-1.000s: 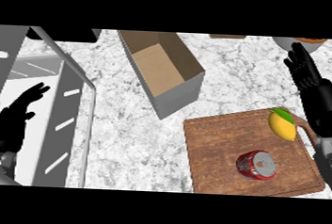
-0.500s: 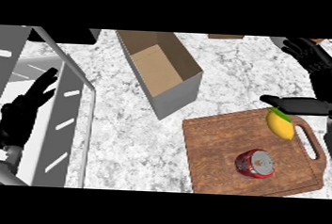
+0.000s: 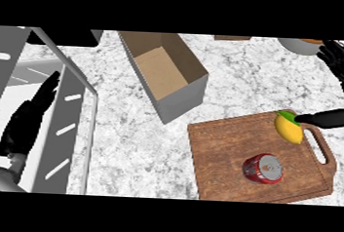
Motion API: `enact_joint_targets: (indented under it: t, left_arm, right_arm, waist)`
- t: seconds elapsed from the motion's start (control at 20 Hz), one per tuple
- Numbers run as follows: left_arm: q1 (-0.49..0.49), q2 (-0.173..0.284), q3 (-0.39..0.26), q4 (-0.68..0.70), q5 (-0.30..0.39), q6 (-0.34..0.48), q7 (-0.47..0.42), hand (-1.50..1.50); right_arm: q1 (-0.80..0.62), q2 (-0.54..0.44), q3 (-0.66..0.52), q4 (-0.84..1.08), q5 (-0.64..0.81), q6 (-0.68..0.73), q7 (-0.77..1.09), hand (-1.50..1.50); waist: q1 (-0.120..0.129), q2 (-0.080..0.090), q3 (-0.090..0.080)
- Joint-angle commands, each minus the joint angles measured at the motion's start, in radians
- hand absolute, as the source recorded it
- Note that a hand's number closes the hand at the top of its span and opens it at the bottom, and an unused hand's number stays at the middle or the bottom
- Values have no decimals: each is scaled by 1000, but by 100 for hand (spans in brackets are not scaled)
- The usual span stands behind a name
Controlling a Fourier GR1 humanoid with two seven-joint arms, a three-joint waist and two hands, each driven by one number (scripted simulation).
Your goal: Pick the lemon from the cutting board and place it in the cardboard box
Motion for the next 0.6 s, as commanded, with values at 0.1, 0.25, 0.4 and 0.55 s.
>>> enact_joint_targets:
  t: [0.1,0.25,0.4,0.55]
  left_arm:
    - [50,-83,-43,25,11,34,-13,0]
    - [25,-61,-53,-24,25,33,31,0]
    - [42,-45,-36,-27,43,36,10,0]
    - [52,-59,-42,10,43,41,-34,0]
  right_arm:
    - [-43,-225,96,16,199,121,-5,-150]
    - [-74,-317,159,33,284,209,11,-150]
    - [-82,-374,242,-24,351,302,73,-150]
    - [-88,-402,302,-35,410,376,66,-150]
  waist:
    - [1,5,-26]
    - [16,4,-24]
    - [12,-4,-26]
    - [3,0,-26]
